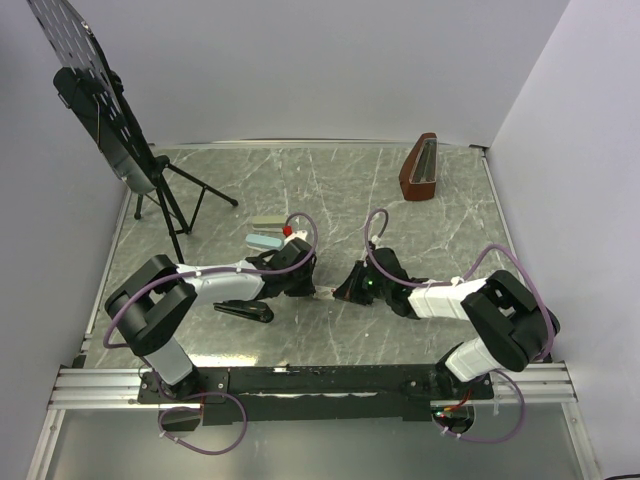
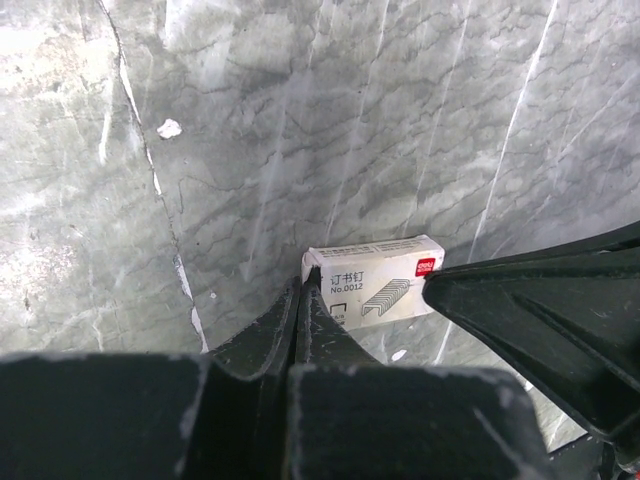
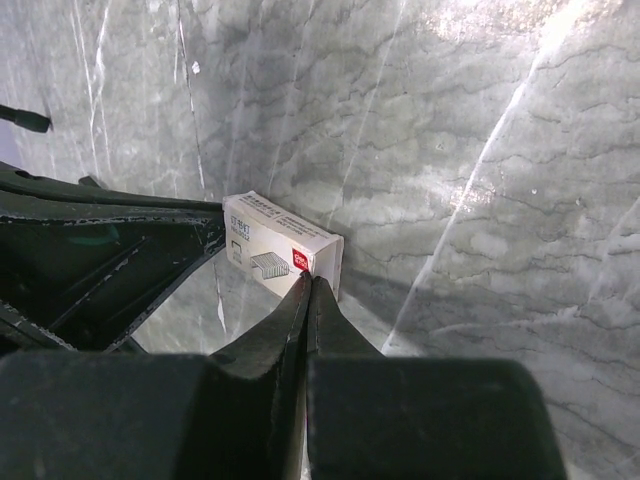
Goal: Load the staples into the stapler
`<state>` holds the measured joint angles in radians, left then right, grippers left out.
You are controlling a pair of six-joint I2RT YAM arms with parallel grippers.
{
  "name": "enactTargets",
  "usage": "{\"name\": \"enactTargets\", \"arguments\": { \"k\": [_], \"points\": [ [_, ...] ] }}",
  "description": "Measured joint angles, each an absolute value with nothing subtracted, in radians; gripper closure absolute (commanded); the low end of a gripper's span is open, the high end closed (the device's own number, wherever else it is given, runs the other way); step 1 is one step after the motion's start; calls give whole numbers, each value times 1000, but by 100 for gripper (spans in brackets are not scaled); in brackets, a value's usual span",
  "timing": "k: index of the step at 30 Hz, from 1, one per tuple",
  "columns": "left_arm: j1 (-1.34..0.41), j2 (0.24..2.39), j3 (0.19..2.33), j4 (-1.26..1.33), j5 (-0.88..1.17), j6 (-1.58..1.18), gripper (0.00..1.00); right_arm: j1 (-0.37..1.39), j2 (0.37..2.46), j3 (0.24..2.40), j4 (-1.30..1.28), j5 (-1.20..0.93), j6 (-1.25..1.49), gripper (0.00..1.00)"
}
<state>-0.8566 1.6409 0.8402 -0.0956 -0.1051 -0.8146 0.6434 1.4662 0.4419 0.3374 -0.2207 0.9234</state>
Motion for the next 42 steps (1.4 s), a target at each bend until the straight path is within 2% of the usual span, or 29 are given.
{"name": "enactTargets", "arguments": {
  "k": [27, 31, 33, 42],
  "points": [
    [-863, 1618, 841, -173, -199, -833, 99, 596, 1415, 441, 220, -224, 870, 100],
    [-863, 1618, 841, -172, -198, -833, 99, 596, 1415, 435, 237, -234, 870, 81],
    [-863, 1617, 841, -172, -197, -833, 99, 596, 1412, 429, 255, -247, 870, 75],
    [-863, 1605, 841, -172, -188, -833, 99, 596, 1405, 417, 377, -311, 894, 68]
  ]
}}
